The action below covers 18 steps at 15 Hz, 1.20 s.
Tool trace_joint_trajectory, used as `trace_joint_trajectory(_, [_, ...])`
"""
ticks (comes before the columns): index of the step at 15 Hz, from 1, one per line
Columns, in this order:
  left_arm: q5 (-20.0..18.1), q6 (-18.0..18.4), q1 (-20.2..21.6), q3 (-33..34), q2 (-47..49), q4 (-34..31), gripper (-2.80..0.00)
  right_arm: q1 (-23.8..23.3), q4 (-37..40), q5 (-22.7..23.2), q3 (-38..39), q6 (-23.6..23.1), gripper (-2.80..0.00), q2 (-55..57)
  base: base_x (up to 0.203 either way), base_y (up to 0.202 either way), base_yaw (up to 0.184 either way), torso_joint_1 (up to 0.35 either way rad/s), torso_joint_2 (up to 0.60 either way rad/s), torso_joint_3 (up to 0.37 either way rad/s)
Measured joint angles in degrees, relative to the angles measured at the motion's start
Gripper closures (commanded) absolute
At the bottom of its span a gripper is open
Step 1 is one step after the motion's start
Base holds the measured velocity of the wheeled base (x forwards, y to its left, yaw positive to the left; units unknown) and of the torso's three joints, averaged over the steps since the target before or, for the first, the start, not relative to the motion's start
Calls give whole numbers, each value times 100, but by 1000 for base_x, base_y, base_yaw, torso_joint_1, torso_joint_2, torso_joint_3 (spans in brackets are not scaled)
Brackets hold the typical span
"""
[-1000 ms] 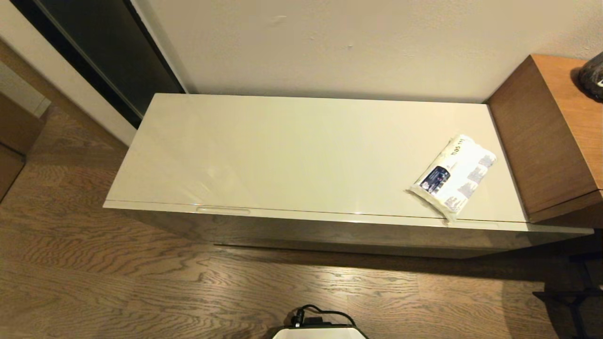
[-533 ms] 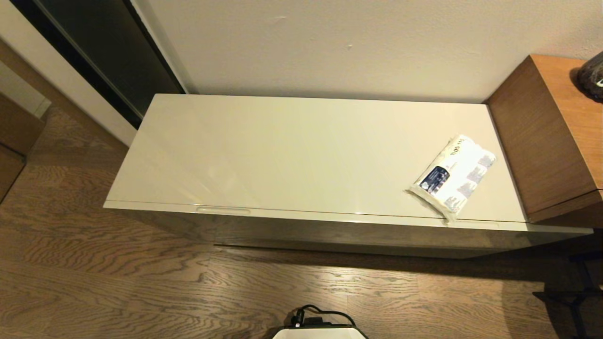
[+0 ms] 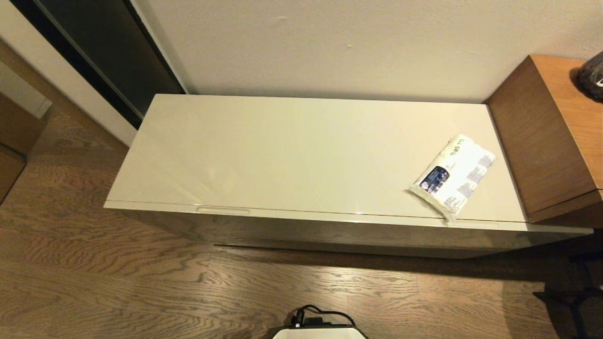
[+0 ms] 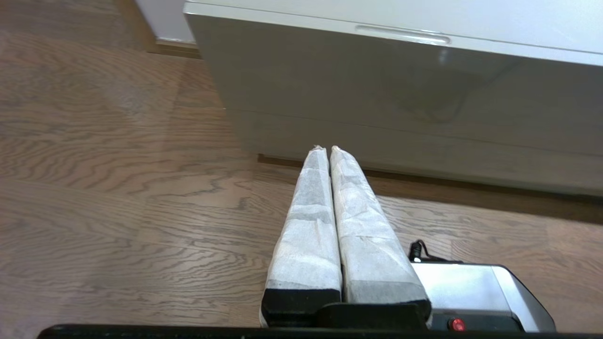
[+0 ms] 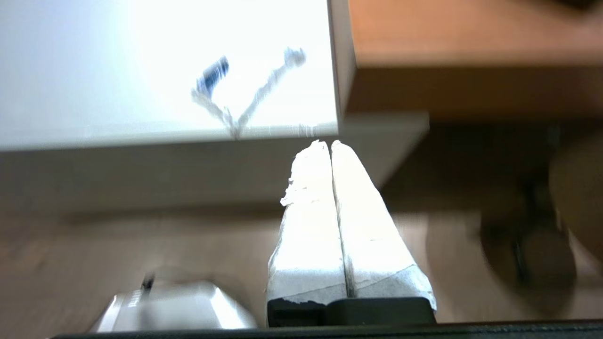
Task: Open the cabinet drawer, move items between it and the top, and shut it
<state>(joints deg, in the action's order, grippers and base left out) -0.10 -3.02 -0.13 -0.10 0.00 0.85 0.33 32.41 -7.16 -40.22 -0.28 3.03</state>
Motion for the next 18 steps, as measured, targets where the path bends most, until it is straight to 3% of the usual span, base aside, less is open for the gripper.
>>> trace_joint_trajectory(7, [0, -2, -7, 0, 0, 0, 0, -9, -3630, 10, 2990, -353, 0, -281, 0, 0, 0, 0, 0, 0])
trace_joint_trajectory(10, [0, -2, -2, 0, 0, -1, 0, -9, -4989, 466, 3873, -695, 0, -287, 0, 0, 0, 0, 0, 0])
trace_joint_trajectory(12, [-1, -2, -9, 0, 0, 0, 0, -9, -4831, 605, 3983, -756, 0, -287, 0, 0, 0, 0, 0, 0])
trace_joint_trajectory(15, [0, -2, -2, 0, 0, 2, 0, -11, -3843, 594, 4017, -757, 0, -287, 0, 0, 0, 0, 0, 0])
trace_joint_trajectory(18, [0, 0, -2, 0, 0, 0, 0, -9, -3400, 831, 4022, -704, 0, -287, 0, 0, 0, 0, 0, 0])
